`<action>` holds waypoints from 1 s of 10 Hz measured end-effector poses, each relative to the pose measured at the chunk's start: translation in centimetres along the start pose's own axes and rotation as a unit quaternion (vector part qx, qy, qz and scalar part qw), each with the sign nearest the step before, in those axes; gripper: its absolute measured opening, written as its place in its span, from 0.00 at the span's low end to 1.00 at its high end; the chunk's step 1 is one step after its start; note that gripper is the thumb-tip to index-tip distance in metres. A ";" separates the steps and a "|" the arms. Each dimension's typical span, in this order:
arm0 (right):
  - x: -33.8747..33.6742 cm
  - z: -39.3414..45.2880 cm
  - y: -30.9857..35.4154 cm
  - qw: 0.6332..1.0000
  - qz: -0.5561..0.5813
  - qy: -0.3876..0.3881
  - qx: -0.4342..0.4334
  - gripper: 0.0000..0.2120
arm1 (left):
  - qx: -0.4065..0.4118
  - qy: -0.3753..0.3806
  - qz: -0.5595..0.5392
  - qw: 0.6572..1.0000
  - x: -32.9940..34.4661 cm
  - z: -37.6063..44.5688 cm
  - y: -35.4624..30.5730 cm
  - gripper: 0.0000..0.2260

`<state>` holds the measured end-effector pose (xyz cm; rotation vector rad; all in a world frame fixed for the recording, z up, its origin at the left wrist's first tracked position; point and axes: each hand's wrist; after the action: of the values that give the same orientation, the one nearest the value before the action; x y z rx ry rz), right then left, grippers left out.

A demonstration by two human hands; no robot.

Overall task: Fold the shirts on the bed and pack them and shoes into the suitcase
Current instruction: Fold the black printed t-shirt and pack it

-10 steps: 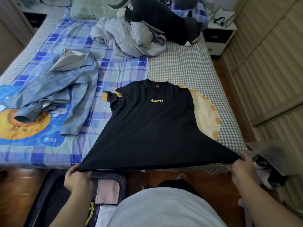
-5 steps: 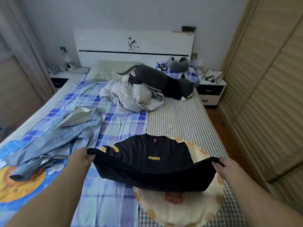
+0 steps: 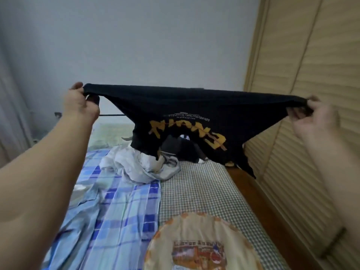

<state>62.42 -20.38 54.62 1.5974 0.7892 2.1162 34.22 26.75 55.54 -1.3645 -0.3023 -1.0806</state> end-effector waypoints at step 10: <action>-36.5 -35.7 -27.6 0.292 -0.646 0.154 0.689 0.08 | -0.685 -0.168 0.275 0.653 -39.0 -52.7 22.7 0.07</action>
<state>37.69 -28.42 2.72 -0.0070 2.9297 -0.0212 10.31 -6.11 -0.71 -2.7600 0.8648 -0.3660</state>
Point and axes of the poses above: each hand's wrist, its own z-axis towards the middle knuckle, its own x-axis out of the palm, y = z × x, and after that the axes turned 14 degrees about y, right-handed
